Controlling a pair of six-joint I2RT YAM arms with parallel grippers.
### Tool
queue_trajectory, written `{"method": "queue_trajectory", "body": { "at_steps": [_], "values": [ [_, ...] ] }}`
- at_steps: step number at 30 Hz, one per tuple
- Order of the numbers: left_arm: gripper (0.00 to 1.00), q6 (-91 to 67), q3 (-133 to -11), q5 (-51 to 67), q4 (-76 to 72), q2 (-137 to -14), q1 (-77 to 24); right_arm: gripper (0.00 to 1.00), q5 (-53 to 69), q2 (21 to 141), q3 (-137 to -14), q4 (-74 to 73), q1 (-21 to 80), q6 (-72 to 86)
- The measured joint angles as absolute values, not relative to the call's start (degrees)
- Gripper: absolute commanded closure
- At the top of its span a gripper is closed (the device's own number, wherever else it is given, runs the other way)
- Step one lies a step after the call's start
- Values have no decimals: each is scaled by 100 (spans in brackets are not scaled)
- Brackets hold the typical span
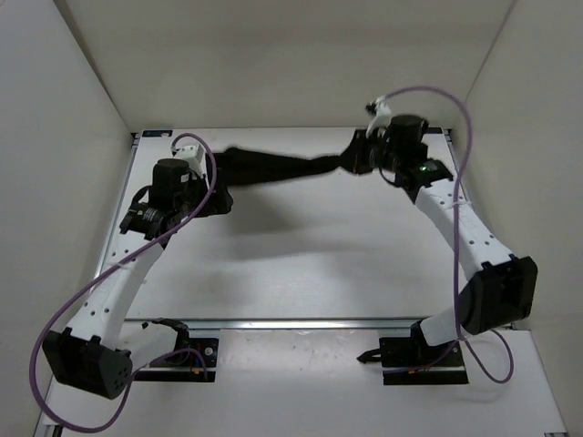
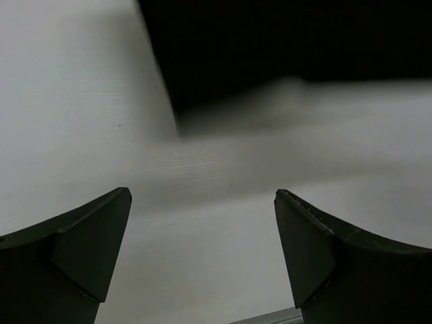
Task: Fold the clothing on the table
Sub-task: Move the skirt to the center of the board, then flatten the skirt out
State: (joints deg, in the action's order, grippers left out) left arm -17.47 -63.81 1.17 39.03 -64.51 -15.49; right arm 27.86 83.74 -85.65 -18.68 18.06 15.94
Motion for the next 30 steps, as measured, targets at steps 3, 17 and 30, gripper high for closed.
{"method": "queue_trajectory", "body": {
  "at_steps": [3,17,30],
  "values": [
    [2,-1813,-6386,47,3865,-6093,-1579,100,2877,8630,-6917,-1647,1693,1640],
    [1,-2287,-4244,263,3072,-6051,-2215,100,2947,8737,-4823,-1544,1479,1577],
    [3,-3013,-3050,864,1525,-6543,-2460,100,2864,8466,-4821,-1492,1903,1529]
  ]
}}
